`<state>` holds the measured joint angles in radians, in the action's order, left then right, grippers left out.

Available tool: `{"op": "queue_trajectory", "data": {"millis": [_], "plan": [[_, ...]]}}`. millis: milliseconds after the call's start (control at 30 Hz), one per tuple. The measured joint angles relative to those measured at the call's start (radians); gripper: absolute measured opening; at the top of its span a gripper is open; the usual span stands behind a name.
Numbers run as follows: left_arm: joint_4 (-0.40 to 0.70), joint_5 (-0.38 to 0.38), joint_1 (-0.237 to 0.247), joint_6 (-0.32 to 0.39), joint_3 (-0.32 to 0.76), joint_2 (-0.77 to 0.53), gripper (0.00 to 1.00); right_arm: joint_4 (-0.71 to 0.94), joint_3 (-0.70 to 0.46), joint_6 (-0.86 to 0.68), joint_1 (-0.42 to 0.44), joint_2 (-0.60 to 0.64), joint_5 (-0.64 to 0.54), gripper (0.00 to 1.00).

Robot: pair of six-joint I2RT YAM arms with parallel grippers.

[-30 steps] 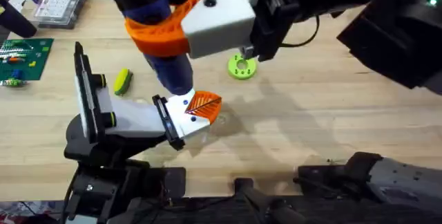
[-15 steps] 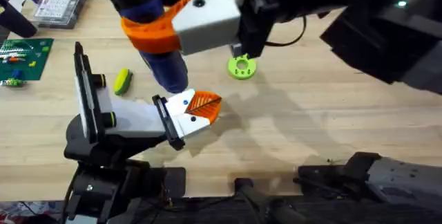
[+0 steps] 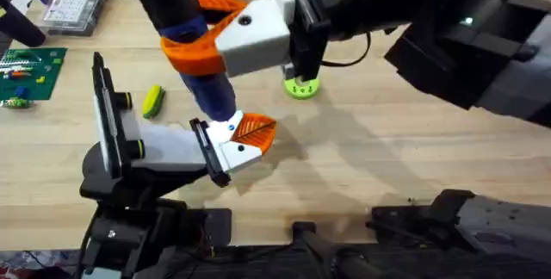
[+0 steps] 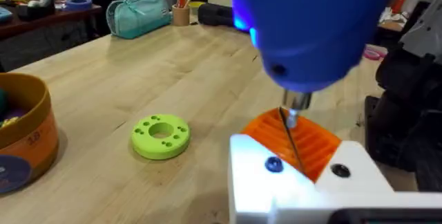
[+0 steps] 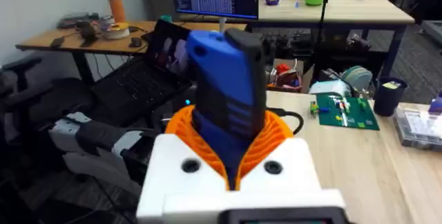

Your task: Pick up the gripper from the table and insert it into the empty holder that is missing its gripper. Then pick up a screw, insert it into the mounting hole, and use the screwdriver to tighten it. Finally, clean up the table by picking up the vegetable and placing it into the bucket.

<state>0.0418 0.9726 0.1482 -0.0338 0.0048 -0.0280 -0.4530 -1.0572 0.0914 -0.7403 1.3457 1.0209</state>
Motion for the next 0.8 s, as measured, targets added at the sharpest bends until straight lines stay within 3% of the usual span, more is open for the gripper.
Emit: {"op": "queue_trajectory", "data": {"millis": [800], "plan": [[0.000, 0.000, 0.000, 0.000, 0.000, 0.000, 0.012, -0.078, 0.065, 0.025, 0.000, 0.000, -0.003, 0.037]]}}
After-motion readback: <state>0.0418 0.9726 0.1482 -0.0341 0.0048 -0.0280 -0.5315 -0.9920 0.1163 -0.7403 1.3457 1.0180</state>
